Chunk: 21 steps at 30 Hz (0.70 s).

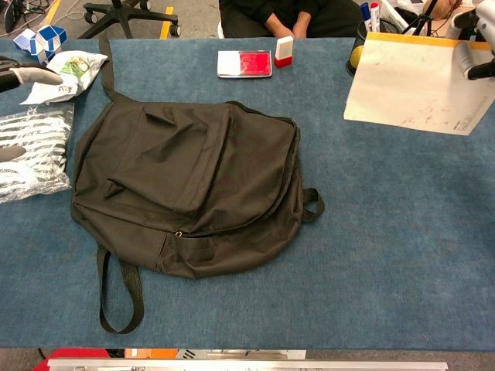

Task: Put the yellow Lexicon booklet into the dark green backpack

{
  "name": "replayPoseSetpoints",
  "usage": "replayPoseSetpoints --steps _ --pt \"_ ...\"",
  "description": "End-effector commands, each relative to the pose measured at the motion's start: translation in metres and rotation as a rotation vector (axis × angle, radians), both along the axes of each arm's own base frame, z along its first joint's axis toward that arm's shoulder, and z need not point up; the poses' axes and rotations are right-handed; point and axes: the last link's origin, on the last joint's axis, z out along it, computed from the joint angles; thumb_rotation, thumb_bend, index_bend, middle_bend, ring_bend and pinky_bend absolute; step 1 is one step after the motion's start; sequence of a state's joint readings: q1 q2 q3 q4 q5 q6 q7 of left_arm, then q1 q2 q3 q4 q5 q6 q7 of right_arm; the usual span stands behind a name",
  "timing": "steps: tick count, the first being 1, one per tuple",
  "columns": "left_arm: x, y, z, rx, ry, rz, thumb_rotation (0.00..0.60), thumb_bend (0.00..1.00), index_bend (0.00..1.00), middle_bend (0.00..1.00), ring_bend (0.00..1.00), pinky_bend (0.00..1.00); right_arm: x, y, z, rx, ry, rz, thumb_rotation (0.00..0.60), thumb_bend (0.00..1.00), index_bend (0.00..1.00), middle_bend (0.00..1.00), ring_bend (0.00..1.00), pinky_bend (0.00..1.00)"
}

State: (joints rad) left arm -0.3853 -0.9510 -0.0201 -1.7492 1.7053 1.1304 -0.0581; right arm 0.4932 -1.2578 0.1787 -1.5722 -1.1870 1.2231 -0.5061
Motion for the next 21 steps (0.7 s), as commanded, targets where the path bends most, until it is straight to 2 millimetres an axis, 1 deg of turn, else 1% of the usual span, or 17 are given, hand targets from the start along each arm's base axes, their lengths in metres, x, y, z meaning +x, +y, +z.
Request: replayPoseSetpoints --steps 1,5,10,14,21 --pt "0.015 0.001 -0.015 -0.089 -0.003 -0.06 0.6 0.24 0.11 0.1 0.11 0.07 -0.005 0.002 0.011 -0.028 0.003 -0.019 0.6 0.58 0.7 0.6 0.5 0.6" --pt "0.03 0.004 -0.031 -0.167 0.004 -0.129 0.6 0.24 0.11 0.1 0.11 0.07 -0.011 0.001 0.023 -0.056 0.011 -0.044 0.6 0.58 0.7 0.6 0.51 0.6" --pt "0.055 0.004 -0.054 -0.251 0.014 -0.24 0.6 0.24 0.11 0.11 0.11 0.07 -0.017 0.0 0.033 -0.084 0.02 -0.067 0.6 0.58 0.7 0.6 0.51 0.6" --pt "0.074 0.009 -0.073 -0.32 0.014 -0.31 0.6 0.24 0.11 0.11 0.11 0.07 -0.021 -0.002 0.036 -0.094 0.024 -0.08 0.6 0.58 0.7 0.6 0.51 0.6" --pt "0.106 0.026 -0.103 -0.398 0.058 -0.412 0.6 0.24 0.12 0.11 0.11 0.07 -0.024 -0.004 0.039 -0.106 0.031 -0.095 0.6 0.58 0.7 0.6 0.51 0.6"
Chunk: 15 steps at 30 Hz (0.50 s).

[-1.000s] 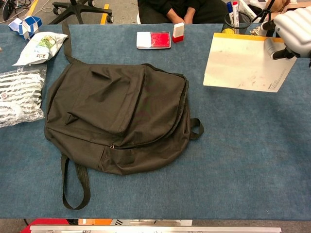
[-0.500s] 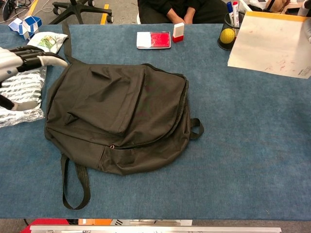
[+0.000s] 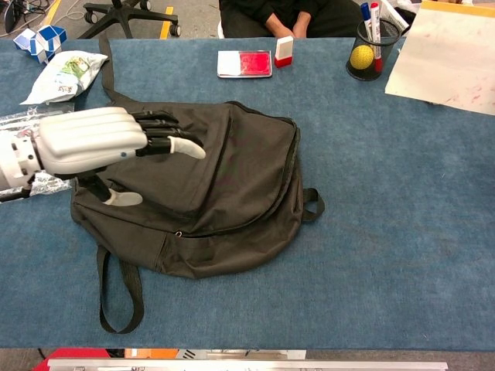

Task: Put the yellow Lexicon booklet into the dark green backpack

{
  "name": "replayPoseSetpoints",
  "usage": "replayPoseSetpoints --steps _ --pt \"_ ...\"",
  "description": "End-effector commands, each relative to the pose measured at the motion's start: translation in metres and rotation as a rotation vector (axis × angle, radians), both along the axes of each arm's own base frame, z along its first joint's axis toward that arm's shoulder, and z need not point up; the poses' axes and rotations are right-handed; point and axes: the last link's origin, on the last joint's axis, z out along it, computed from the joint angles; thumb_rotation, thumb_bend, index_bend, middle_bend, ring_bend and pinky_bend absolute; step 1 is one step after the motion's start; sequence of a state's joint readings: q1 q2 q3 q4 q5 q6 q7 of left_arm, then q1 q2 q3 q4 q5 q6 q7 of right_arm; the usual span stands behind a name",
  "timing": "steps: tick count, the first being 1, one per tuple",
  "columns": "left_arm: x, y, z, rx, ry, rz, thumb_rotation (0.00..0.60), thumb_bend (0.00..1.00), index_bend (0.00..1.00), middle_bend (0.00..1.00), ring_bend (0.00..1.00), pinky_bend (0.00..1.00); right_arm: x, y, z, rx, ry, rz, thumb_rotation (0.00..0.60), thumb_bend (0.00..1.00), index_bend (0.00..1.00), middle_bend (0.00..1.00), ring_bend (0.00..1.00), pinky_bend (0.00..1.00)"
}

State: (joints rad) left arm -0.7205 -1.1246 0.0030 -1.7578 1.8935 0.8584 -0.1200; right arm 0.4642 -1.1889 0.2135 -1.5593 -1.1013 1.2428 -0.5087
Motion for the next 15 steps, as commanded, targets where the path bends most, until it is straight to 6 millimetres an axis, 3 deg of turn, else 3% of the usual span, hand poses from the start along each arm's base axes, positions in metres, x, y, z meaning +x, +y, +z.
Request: replayPoseSetpoints --steps 1,10,15 --pt "0.015 0.009 -0.016 -0.023 0.032 -0.065 0.6 0.24 0.12 0.11 0.11 0.07 0.0 -0.001 0.0 -0.002 0.002 -0.002 0.6 0.58 0.7 0.6 0.51 0.6" --pt "0.044 0.028 -0.044 0.022 0.135 -0.252 0.6 0.24 0.13 0.07 0.1 0.07 -0.003 -0.005 -0.002 -0.003 0.02 -0.021 0.6 0.58 0.7 0.61 0.51 0.6" --pt "0.055 0.029 -0.057 0.018 0.155 -0.293 0.6 0.24 0.13 0.05 0.06 0.07 -0.005 -0.007 -0.005 0.002 0.03 -0.029 0.6 0.58 0.7 0.61 0.51 0.6"
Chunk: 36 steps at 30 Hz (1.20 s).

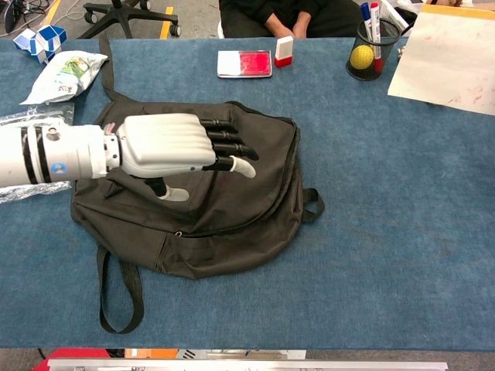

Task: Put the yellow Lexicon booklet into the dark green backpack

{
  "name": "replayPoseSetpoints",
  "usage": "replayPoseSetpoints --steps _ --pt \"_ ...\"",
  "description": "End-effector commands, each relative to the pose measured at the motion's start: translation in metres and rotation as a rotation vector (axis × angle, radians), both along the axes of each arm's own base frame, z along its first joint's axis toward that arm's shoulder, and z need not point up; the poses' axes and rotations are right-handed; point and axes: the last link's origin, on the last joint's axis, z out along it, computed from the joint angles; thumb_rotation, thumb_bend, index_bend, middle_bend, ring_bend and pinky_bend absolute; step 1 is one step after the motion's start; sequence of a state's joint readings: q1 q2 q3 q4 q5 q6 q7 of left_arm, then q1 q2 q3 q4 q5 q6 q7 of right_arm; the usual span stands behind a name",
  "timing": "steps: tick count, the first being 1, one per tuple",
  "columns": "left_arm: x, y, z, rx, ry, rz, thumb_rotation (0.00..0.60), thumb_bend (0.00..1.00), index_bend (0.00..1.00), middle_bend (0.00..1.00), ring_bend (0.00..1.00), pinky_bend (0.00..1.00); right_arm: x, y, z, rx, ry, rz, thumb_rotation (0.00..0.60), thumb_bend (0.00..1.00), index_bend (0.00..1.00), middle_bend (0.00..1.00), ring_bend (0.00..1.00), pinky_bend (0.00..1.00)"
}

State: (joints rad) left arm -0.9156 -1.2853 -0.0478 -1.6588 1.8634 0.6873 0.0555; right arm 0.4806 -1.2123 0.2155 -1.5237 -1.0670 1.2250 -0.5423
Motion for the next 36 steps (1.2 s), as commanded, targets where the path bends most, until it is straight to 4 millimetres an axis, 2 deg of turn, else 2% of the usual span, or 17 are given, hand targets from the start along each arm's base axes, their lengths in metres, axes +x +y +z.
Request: replayPoseSetpoints --steps 1,17,27,36 --pt "0.008 0.002 -0.008 0.005 0.016 -0.036 0.6 0.24 0.13 0.05 0.06 0.07 -0.001 -0.001 -0.002 0.003 0.0 -0.006 0.6 0.58 0.7 0.61 0.51 0.6" --pt "0.023 0.005 -0.043 0.038 0.116 -0.196 0.6 0.24 0.14 0.0 0.04 0.07 -0.007 -0.003 -0.007 0.007 0.011 -0.028 0.6 0.58 0.7 0.61 0.51 0.6" --pt "0.037 -0.004 -0.058 0.019 0.146 -0.22 0.6 0.24 0.14 0.0 0.01 0.07 -0.011 -0.003 -0.008 0.007 0.01 -0.041 0.6 0.58 0.71 0.61 0.51 0.6" --pt "0.041 -0.005 -0.069 0.019 0.177 -0.23 0.6 0.24 0.14 0.0 0.0 0.07 -0.013 -0.004 -0.008 0.008 0.003 -0.049 0.6 0.57 0.71 0.61 0.51 0.6"
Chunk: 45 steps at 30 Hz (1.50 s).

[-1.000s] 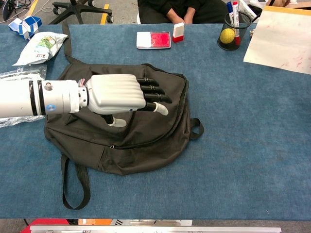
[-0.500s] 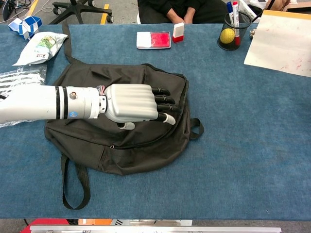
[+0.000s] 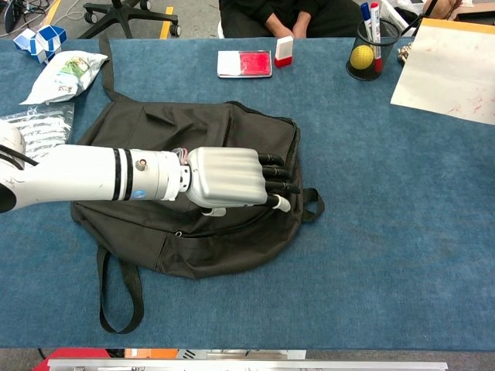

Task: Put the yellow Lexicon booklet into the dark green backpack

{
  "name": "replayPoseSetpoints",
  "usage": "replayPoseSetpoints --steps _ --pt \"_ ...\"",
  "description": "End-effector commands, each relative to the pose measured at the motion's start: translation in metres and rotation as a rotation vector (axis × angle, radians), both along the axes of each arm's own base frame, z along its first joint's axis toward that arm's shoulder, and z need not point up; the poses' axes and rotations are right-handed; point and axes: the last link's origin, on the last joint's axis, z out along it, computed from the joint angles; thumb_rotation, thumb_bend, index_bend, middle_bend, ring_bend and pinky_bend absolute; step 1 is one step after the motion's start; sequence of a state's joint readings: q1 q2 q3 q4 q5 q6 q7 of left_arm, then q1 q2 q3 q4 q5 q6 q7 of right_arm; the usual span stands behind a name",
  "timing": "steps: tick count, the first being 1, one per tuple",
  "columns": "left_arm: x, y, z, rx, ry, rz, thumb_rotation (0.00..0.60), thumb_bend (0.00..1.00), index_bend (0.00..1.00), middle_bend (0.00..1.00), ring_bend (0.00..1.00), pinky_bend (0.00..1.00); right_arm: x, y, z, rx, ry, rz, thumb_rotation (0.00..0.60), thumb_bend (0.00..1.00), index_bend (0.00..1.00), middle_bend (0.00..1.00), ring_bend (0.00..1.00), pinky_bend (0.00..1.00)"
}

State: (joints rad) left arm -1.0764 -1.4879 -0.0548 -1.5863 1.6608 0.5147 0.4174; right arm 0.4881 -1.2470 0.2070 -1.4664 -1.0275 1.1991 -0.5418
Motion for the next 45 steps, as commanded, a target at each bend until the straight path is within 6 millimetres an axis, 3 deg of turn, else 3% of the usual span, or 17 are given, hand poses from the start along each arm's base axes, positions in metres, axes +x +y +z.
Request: replayPoseSetpoints --steps 1,16,22,28,33,45 --pt "0.002 0.0 -0.005 0.004 0.012 -0.008 0.6 0.24 0.14 0.0 0.0 0.07 -0.001 0.0 0.0 0.001 -0.002 -0.002 0.6 0.58 0.71 0.61 0.51 0.6" --pt "-0.008 0.02 -0.012 0.129 0.055 -0.008 0.6 0.24 0.15 0.0 0.01 0.07 -0.002 0.0 0.0 0.001 -0.017 -0.006 0.6 0.57 0.71 0.61 0.51 0.6" --pt "-0.011 0.021 -0.005 0.167 0.031 0.023 0.6 0.24 0.26 0.05 0.12 0.08 0.0 0.001 -0.002 0.008 -0.029 -0.002 0.6 0.57 0.71 0.61 0.51 0.6" --pt "-0.018 0.021 0.002 0.195 -0.007 0.045 0.6 0.24 0.39 0.27 0.32 0.25 0.002 0.002 -0.003 0.013 -0.042 0.002 0.6 0.57 0.71 0.61 0.52 0.6" --pt "-0.025 0.024 0.01 0.238 -0.064 0.073 0.6 0.24 0.46 0.43 0.46 0.53 0.007 0.004 -0.004 0.024 -0.06 0.017 0.6 0.57 0.72 0.61 0.52 0.6" --pt "-0.041 0.028 0.045 0.324 -0.206 0.177 0.6 0.24 0.52 0.52 0.53 0.62 0.032 0.007 -0.011 0.095 -0.203 0.037 0.6 0.57 0.73 0.63 0.53 0.62"
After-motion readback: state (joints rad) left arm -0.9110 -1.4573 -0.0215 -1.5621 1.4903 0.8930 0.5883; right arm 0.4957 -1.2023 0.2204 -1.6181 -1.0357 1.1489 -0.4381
